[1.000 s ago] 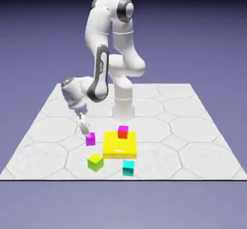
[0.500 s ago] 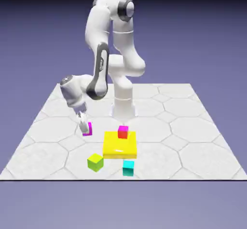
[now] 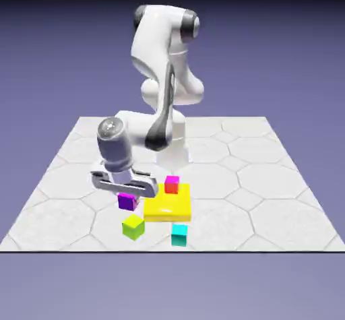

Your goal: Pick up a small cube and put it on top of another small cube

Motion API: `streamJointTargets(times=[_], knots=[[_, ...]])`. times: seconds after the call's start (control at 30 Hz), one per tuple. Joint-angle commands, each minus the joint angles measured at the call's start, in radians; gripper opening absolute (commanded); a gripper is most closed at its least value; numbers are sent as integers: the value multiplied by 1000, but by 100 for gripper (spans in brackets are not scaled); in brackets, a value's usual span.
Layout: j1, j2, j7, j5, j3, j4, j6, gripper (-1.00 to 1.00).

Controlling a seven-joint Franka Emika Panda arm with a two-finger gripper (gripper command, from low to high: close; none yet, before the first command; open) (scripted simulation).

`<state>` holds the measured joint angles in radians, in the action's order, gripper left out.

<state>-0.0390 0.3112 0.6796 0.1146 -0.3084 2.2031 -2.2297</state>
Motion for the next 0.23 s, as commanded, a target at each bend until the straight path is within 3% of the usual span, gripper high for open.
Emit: streamJointTargets(times=[0.0, 0.07, 0.1, 0.2], knots=[[6, 32, -7, 11, 9, 13, -44, -100], [15, 87, -24, 36, 24, 36, -119, -100], [15, 87, -24, 36, 24, 36, -119, 100], [4, 24, -5, 7, 6, 10, -33, 100]])
